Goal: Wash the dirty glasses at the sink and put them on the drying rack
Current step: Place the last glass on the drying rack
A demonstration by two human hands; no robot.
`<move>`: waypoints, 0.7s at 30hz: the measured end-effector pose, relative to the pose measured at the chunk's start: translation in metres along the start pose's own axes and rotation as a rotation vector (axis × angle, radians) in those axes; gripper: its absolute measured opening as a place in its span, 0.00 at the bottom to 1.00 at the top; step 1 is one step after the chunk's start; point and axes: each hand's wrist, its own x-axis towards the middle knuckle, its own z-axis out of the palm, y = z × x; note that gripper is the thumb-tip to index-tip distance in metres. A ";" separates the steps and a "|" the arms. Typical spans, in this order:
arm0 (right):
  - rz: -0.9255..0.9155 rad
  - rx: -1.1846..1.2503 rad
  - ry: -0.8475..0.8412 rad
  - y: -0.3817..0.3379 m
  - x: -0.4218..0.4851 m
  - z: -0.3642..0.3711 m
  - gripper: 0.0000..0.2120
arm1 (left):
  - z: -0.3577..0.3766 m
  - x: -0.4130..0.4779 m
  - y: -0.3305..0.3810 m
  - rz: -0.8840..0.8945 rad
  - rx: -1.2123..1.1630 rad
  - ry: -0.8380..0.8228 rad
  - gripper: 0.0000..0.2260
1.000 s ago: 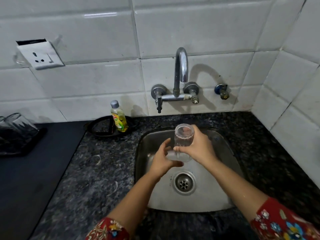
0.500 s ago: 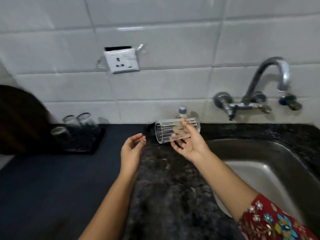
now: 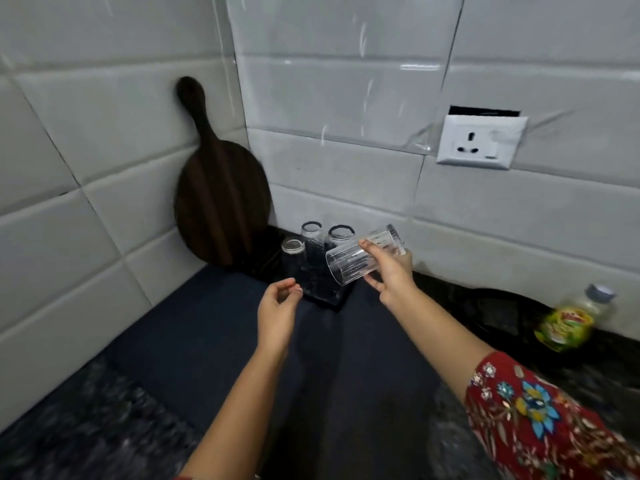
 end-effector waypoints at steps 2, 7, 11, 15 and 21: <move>-0.078 -0.098 0.020 0.009 0.017 0.009 0.31 | 0.000 0.011 -0.007 -0.017 -0.013 0.012 0.08; -0.335 -0.412 0.022 0.031 0.050 0.023 0.33 | 0.004 0.034 -0.024 -0.084 -0.004 0.019 0.07; -0.433 -0.640 0.000 0.054 0.068 0.029 0.35 | 0.009 0.043 -0.032 -0.103 -0.012 0.027 0.08; -0.490 -0.710 -0.012 0.064 0.070 0.031 0.33 | 0.008 0.045 -0.040 -0.123 -0.005 0.024 0.09; -0.554 -0.817 0.003 0.068 0.065 0.037 0.37 | 0.005 0.046 -0.048 -0.139 0.003 0.022 0.10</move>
